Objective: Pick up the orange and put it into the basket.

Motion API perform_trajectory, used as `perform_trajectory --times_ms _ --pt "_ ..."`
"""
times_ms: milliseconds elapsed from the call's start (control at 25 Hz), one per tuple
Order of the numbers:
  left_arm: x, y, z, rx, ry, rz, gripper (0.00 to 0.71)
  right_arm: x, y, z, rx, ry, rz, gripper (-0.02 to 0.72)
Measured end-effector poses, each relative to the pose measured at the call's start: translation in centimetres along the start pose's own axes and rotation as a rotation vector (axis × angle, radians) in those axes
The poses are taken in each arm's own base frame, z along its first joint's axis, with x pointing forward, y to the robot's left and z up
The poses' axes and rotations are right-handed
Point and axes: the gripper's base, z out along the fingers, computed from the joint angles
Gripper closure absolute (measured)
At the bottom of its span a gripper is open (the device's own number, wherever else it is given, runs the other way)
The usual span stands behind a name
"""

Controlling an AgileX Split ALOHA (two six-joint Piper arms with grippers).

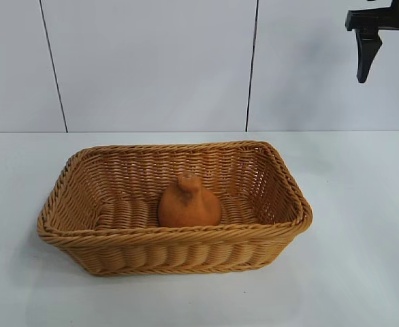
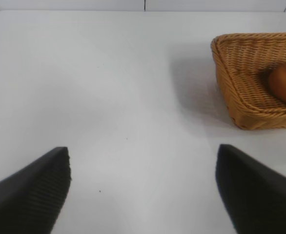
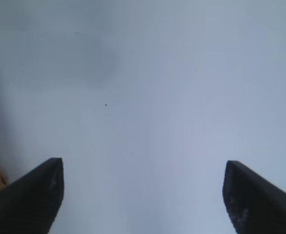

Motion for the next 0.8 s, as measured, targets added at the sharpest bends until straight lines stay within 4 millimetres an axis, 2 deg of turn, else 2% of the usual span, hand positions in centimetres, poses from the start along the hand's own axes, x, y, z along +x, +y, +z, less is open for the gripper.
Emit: perform_trajectory --times_ms 160,520,640,800 --pt "0.0 0.0 0.0 0.0 0.0 0.0 0.129 4.7 -0.4 -1.2 0.011 0.061 -0.011 0.093" --pt "0.0 0.0 0.0 0.0 0.0 0.0 0.129 18.3 -1.2 -3.6 0.001 0.138 -0.007 0.093" --pt "0.0 0.0 0.0 0.0 0.0 0.0 0.129 22.1 -1.5 -3.9 -0.002 0.095 -0.008 0.093" --pt "0.0 0.0 0.0 0.0 0.0 0.0 0.129 26.4 -1.9 -4.1 0.001 -0.055 -0.017 0.093"
